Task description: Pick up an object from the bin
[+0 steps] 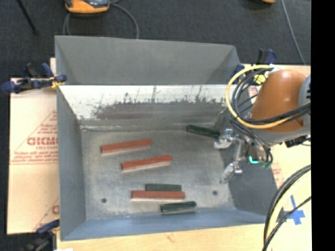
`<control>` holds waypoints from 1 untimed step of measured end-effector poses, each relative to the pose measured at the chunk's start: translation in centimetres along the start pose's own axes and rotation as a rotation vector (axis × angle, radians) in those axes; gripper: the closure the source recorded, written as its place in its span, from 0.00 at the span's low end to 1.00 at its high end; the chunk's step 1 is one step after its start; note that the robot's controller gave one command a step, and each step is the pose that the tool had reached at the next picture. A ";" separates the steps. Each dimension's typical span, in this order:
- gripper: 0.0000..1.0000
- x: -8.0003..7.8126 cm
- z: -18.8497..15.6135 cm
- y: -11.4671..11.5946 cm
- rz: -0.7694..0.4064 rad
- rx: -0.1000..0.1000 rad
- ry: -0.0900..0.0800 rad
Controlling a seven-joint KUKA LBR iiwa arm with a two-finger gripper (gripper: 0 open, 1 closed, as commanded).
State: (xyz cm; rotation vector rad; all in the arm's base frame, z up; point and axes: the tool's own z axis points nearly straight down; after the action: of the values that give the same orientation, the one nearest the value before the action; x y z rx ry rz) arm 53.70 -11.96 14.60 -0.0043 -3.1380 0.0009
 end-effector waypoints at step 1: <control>0.00 -0.2 -0.4 0.0 -0.003 0.001 -0.007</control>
Offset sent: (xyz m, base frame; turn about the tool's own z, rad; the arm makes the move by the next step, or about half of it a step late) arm -0.0389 0.0447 -0.0376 0.1829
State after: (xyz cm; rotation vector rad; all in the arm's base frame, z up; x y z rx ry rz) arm 53.90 -11.94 14.98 0.0005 -3.1453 0.0031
